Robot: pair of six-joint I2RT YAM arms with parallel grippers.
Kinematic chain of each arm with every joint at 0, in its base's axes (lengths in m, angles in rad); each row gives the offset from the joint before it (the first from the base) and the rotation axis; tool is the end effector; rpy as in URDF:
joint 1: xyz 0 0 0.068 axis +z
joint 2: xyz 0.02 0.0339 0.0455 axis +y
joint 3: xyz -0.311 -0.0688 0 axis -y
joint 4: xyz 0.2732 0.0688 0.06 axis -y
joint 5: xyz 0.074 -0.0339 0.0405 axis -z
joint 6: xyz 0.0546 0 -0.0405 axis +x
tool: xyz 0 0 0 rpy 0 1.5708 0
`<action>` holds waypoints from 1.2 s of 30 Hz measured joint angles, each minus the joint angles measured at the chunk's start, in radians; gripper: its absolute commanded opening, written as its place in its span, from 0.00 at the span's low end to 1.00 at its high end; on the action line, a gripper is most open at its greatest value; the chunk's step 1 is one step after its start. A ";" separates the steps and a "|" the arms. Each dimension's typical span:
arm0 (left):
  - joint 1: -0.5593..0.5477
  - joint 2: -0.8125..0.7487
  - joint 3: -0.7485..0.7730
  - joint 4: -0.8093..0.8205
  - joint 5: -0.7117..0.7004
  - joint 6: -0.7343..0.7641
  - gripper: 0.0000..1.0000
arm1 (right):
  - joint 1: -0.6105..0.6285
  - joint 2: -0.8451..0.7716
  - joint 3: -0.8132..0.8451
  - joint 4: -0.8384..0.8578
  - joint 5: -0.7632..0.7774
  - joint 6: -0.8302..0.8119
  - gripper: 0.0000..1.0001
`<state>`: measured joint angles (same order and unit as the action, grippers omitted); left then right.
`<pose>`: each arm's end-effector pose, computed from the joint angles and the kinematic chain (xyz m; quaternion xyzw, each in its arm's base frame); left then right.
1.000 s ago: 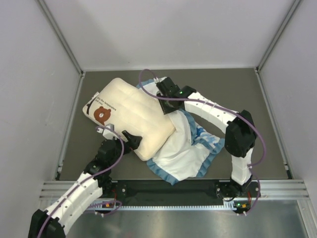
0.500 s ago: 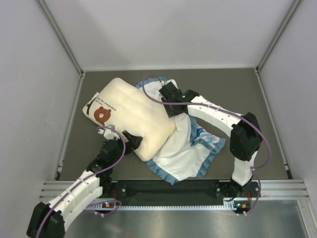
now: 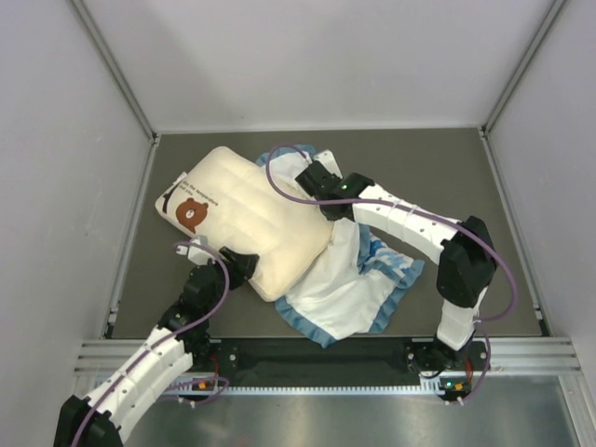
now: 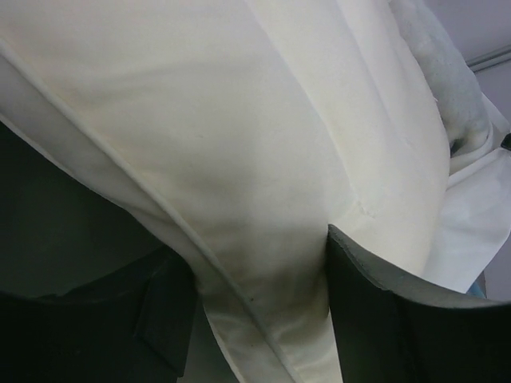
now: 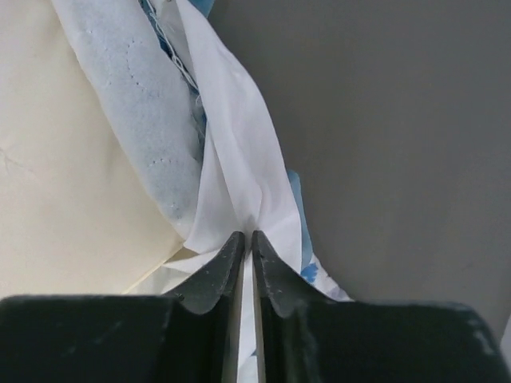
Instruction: Put the pillow into the pillowcase
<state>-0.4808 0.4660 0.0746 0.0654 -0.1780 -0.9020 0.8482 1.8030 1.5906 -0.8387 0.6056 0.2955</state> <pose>0.1274 -0.0555 0.1636 -0.2198 0.7806 -0.3146 0.4934 0.3079 0.3022 0.3140 -0.1780 0.9084 -0.1096 0.3622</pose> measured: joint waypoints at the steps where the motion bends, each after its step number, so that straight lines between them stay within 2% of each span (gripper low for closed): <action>1: 0.000 0.001 0.000 -0.002 0.000 0.003 0.61 | 0.000 0.005 0.000 0.000 0.002 0.003 0.04; 2: 0.000 0.002 0.000 -0.006 0.000 0.005 0.57 | 0.000 0.009 0.000 0.000 0.000 0.003 0.00; 5: 0.000 0.026 0.003 -0.002 0.002 0.011 0.55 | 0.000 0.016 0.000 0.001 -0.022 0.003 0.00; 6: 0.000 0.040 0.003 0.003 0.002 0.011 0.57 | 0.000 0.016 -0.001 0.005 -0.035 0.002 0.00; 7: 0.000 0.056 0.003 0.012 0.003 0.010 0.65 | 0.000 0.014 -0.006 0.016 -0.053 0.001 0.00; 8: 0.000 0.070 0.003 0.024 0.005 0.013 0.89 | 0.000 0.009 -0.014 0.027 -0.079 0.000 0.00; 9: 0.000 0.082 0.002 0.037 0.007 0.018 0.98 | 0.000 0.002 -0.027 0.039 -0.106 -0.002 0.00; 19: 0.000 0.049 -0.024 0.114 -0.036 -0.121 0.99 | 0.000 -0.183 -0.087 0.110 -0.292 -0.006 0.00; 20: 0.000 0.052 -0.025 0.125 -0.042 -0.124 0.96 | 0.000 -0.195 -0.087 0.114 -0.299 -0.006 0.00; 21: 0.000 0.063 -0.025 0.141 -0.045 -0.125 0.87 | 0.000 -0.201 -0.087 0.116 -0.307 -0.006 0.00; 22: 0.000 0.080 -0.026 0.162 -0.048 -0.124 0.55 | 0.000 -0.205 -0.087 0.117 -0.315 -0.006 0.00; 24: 0.000 0.144 -0.026 0.218 -0.053 -0.107 0.28 | 0.000 -0.205 -0.088 0.119 -0.326 -0.006 0.00; 25: 0.000 0.186 -0.026 0.253 -0.056 -0.092 0.10 | 0.000 -0.205 -0.091 0.119 -0.330 -0.005 0.00; 26: 0.000 0.228 -0.026 0.283 -0.059 -0.076 0.00 | 0.000 -0.205 -0.092 0.118 -0.335 -0.005 0.00; 31: 0.000 0.410 0.034 0.373 -0.056 0.002 0.00 | -0.003 -0.205 -0.092 0.122 -0.370 -0.004 0.02; 32: 0.000 0.418 0.049 0.378 -0.056 0.013 0.00 | -0.005 -0.205 -0.093 0.122 -0.374 -0.003 0.25; 35: 0.000 0.411 0.124 0.372 -0.059 0.066 0.00 | -0.007 -0.205 -0.097 0.121 -0.381 0.000 0.38; 36: 0.000 0.406 0.149 0.362 -0.062 0.083 0.00 | -0.007 -0.205 -0.102 0.123 -0.383 -0.002 0.39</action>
<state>-0.4808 0.8715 0.2234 0.4271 -0.2398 -0.8192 0.8413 1.5978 1.4887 -0.7158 0.2230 0.2932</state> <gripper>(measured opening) 0.068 0.334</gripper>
